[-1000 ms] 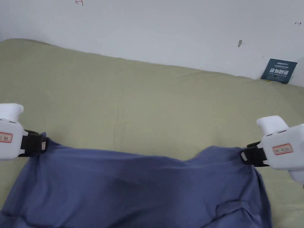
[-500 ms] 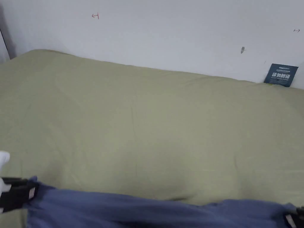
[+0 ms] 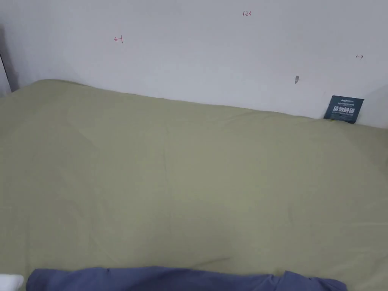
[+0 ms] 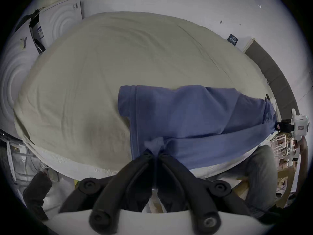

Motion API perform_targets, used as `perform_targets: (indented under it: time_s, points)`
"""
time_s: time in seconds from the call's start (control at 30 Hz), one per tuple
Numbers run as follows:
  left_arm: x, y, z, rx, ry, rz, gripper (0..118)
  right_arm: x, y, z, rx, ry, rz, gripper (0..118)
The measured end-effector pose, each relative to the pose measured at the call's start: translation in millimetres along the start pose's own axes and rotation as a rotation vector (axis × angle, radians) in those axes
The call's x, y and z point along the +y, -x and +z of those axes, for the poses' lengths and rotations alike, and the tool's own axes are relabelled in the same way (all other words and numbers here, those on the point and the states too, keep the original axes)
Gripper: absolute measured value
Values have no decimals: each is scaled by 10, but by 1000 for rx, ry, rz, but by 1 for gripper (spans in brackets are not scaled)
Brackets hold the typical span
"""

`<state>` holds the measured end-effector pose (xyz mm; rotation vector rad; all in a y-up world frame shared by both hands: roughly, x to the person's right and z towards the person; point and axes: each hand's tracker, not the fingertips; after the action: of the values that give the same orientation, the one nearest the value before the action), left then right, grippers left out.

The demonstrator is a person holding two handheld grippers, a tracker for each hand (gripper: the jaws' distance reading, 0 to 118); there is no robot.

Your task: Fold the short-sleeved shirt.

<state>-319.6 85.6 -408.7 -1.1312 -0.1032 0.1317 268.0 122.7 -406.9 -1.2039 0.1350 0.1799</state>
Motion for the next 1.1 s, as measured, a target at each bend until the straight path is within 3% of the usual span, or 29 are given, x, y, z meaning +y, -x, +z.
perform_targets:
  time_s: [0.03, 0.07, 0.1, 0.17, 0.3, 0.43, 0.53, 0.57, 0.63, 0.67, 0.73, 0.77, 0.8, 0.97, 1.1]
  points:
    - [18, 21, 43, -3, -3, 2, 9, 16, -10, 50, 9, -6, -2, 4]
    - [35, 33, 123, -12, -19, 11, 23, 19, -21, 129, 37, -11, -7, 11]
    - [56, 50, 217, -29, -50, 30, 37, 26, -41, 228, 58, -32, -26, 27]
    - [134, 35, 568, -36, -150, 59, 59, 73, -105, 507, 103, -99, -92, 74]
    - [477, -345, 1188, -66, -376, 44, 61, 300, 18, 1042, 110, -302, -196, 74]
    - [770, -1103, 1227, -25, -473, -27, 61, 577, 521, 1132, 69, -485, -189, 74]
    - [693, -1665, 1043, 24, -476, -49, 60, 549, 921, 945, 12, -548, -236, 73]
    - [626, -1795, 917, 26, -471, -65, 54, 527, 1071, 883, -14, -545, -232, 72]
    - [450, -2037, 787, 18, -457, -101, 17, 440, 1324, 757, -68, -528, -192, 70]
    - [338, -2157, 717, 24, -458, -97, 0, 386, 1453, 689, -100, -537, -167, 51]
    - [147, -2311, 605, 24, -439, -115, 0, 275, 1649, 578, -130, -512, -100, 17]
    - [36, -2369, 564, 32, -442, -131, 0, 207, 1739, 515, -160, -507, -78, 17]
    - [-71, -2413, 540, 43, -453, -132, 0, 136, 1797, 489, -180, -501, -122, 1]
    - [-391, -2488, 459, 129, -454, -125, 0, -99, 1918, 402, -159, -496, -133, 1]
    - [-274, -2153, 463, 31, -401, -65, 0, -127, 1831, 494, -67, -483, -152, 1]
